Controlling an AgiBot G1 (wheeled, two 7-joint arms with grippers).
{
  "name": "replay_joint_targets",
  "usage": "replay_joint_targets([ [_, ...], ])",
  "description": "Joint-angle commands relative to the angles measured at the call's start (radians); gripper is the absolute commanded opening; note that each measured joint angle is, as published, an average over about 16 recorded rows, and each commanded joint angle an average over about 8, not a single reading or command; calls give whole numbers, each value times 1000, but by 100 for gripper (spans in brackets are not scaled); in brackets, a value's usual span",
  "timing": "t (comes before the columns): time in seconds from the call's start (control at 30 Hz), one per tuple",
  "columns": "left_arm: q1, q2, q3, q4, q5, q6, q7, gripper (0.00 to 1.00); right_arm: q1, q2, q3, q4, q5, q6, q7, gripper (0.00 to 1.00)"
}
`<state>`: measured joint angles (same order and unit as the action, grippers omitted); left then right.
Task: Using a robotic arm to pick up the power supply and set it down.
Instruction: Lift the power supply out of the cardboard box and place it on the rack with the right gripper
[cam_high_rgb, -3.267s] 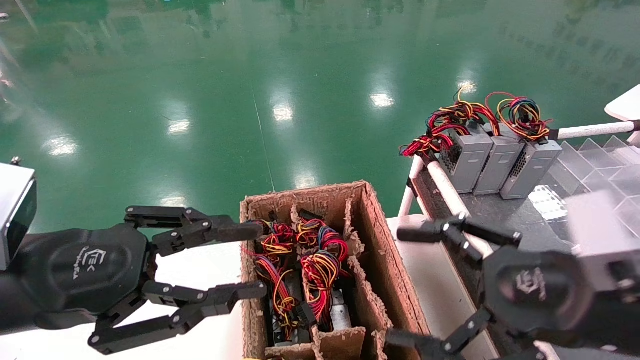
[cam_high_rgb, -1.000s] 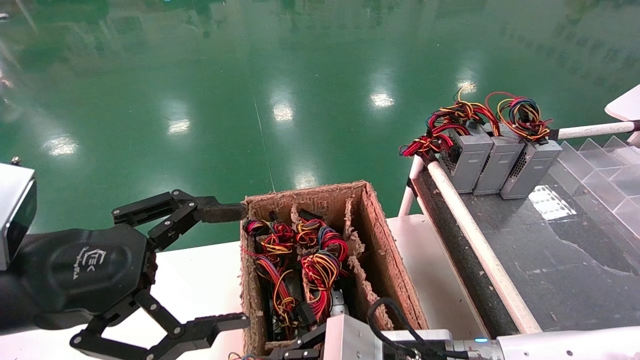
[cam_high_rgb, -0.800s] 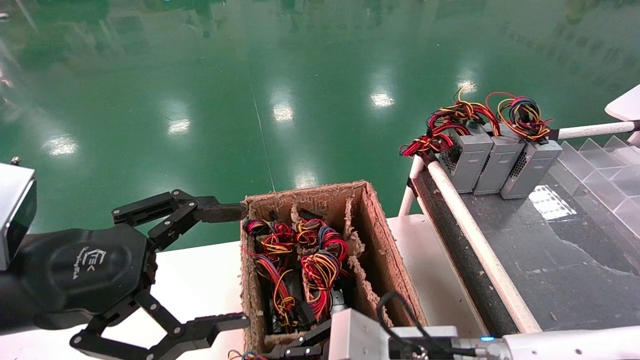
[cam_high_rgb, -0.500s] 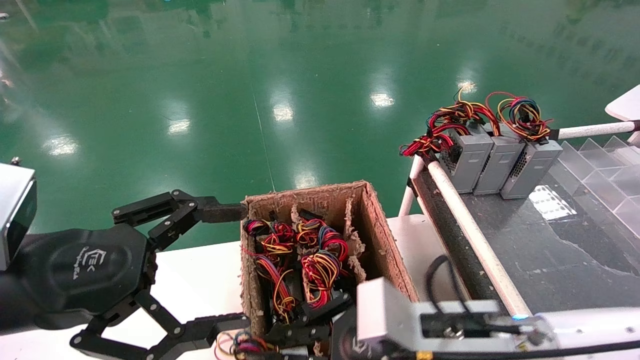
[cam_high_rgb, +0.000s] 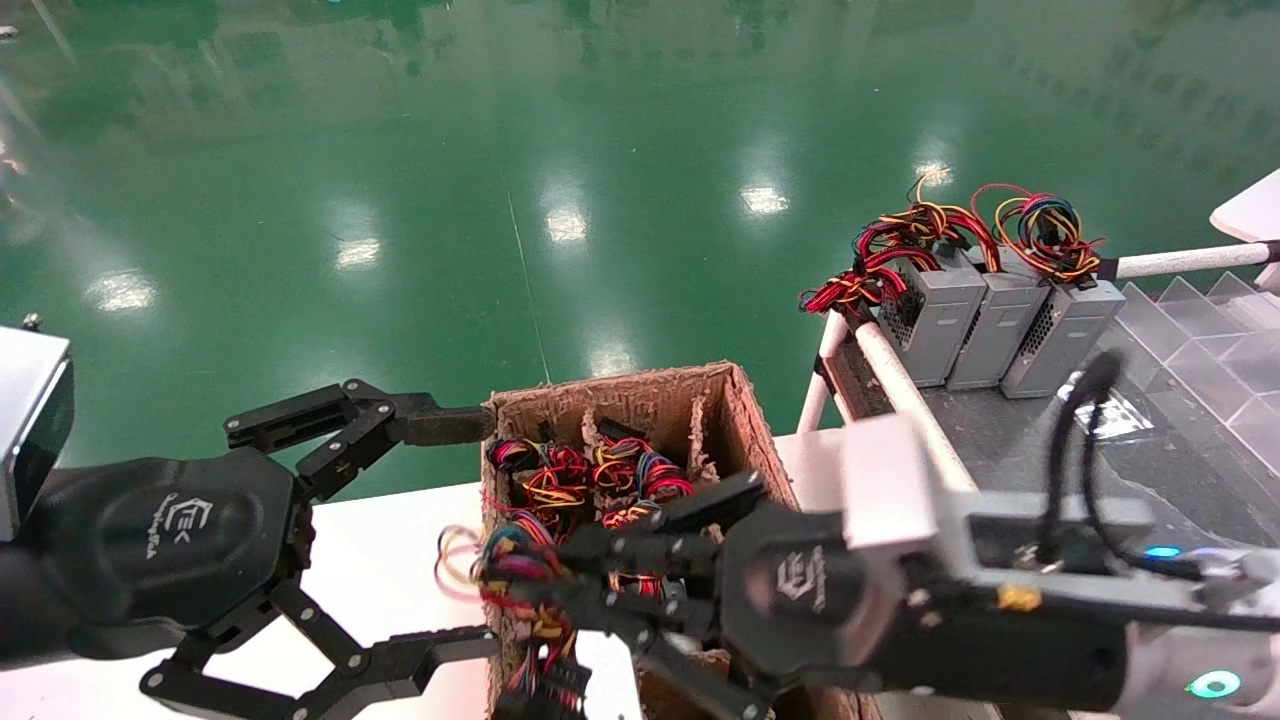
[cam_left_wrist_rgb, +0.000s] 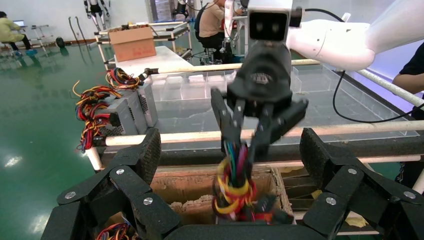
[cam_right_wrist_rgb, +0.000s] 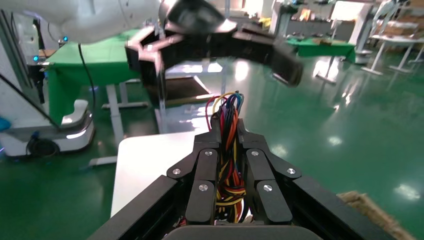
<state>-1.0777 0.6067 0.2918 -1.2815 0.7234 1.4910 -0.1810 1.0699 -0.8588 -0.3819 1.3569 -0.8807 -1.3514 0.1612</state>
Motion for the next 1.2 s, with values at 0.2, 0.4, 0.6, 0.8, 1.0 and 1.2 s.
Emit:
replay_joint_targets([
  [0.2, 0, 0, 0, 0, 0, 0, 0, 100, 18, 26, 32, 0, 41, -9, 3, 0],
  [0.4, 0, 0, 1, 0, -1, 0, 0, 100, 25, 48, 57, -1, 65, -7, 3, 0],
  [0.6, 0, 0, 1, 0, -1, 0, 1, 100, 31, 68, 84, -2, 87, 8, 5, 0],
  [0.8, 0, -1, 1, 0, -1, -1, 1, 100, 34, 88, 121, -4, 116, 32, -2, 0],
  [1.0, 0, -1, 2, 0, -1, -1, 1, 100, 43, 122, 168, -10, 140, 79, -1, 0],
  [1.2, 0, -1, 2, 0, -1, -1, 1, 100, 58, 166, 216, -30, 136, 145, -10, 0],
])
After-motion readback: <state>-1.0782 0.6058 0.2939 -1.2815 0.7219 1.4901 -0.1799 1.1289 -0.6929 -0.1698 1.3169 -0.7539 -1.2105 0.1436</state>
